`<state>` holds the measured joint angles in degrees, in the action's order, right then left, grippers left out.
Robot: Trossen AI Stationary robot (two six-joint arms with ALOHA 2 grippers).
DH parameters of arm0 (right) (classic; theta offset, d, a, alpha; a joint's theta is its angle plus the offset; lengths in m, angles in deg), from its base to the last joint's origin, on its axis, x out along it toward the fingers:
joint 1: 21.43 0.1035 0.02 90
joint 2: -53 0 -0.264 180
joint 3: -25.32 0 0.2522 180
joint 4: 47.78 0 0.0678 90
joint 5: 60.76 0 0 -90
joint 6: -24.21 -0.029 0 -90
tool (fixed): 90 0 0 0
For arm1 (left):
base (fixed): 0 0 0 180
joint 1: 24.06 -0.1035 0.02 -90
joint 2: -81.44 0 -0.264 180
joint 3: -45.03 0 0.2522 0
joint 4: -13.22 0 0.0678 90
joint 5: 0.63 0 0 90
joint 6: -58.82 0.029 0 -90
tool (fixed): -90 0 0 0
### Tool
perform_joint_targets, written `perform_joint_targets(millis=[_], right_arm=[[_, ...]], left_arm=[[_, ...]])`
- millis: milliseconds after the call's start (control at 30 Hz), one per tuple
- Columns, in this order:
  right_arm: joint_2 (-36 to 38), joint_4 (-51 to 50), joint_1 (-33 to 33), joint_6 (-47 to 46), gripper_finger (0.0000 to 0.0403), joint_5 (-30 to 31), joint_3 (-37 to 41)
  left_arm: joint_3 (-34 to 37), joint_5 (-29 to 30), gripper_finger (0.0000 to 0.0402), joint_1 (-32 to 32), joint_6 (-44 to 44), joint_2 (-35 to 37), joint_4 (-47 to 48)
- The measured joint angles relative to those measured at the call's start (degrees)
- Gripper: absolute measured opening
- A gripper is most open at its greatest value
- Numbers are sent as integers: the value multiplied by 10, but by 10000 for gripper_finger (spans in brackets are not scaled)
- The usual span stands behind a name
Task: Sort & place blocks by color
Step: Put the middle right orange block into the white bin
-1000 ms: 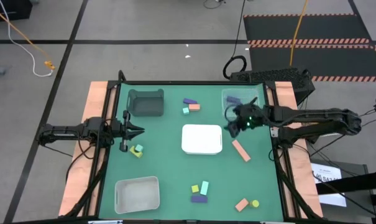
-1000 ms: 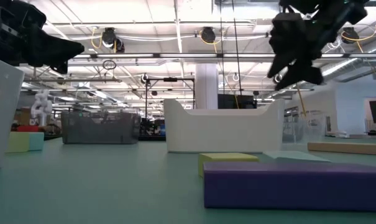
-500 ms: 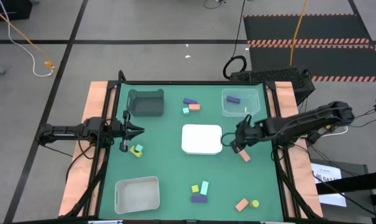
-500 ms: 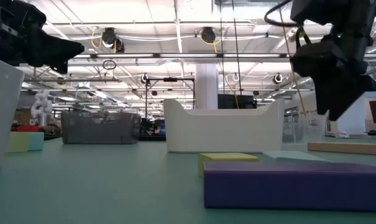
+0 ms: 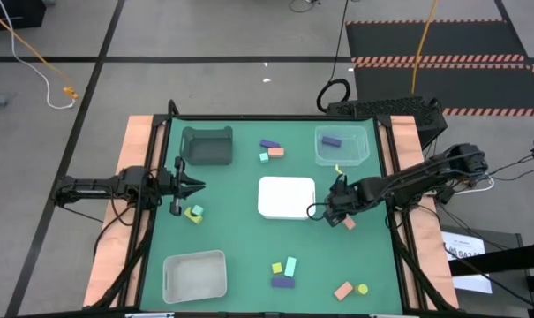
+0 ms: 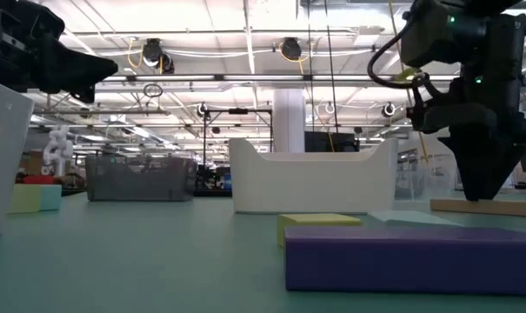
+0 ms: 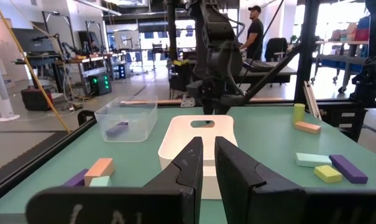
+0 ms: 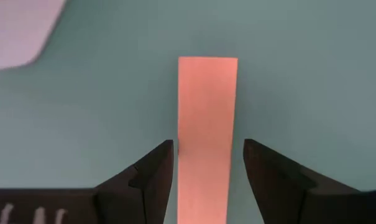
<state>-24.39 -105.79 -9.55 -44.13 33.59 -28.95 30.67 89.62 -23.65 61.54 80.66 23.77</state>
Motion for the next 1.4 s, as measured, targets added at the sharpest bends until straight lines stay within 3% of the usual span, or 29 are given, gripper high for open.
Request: perform_joint_targets(millis=[233,433,700,967,1267,1400], right_arm=[[-34,7,3,0,173,-1,0],[-52,11,3,-23,112,-11,-3],[-43,27,9,-31,112,-9,0],[15,35,27,-61,112,44,2],[130,29,46,-71,112,111,1],[179,56,52,-41,112,173,1]], left_arm=[[0,0,47,0,0,0,0],[0,0,47,0,0,0,0],[0,0,47,0,0,0,0],[0,0,47,0,0,0,0],[0,0,47,0,0,0,0],[0,0,47,0,0,0,0]])
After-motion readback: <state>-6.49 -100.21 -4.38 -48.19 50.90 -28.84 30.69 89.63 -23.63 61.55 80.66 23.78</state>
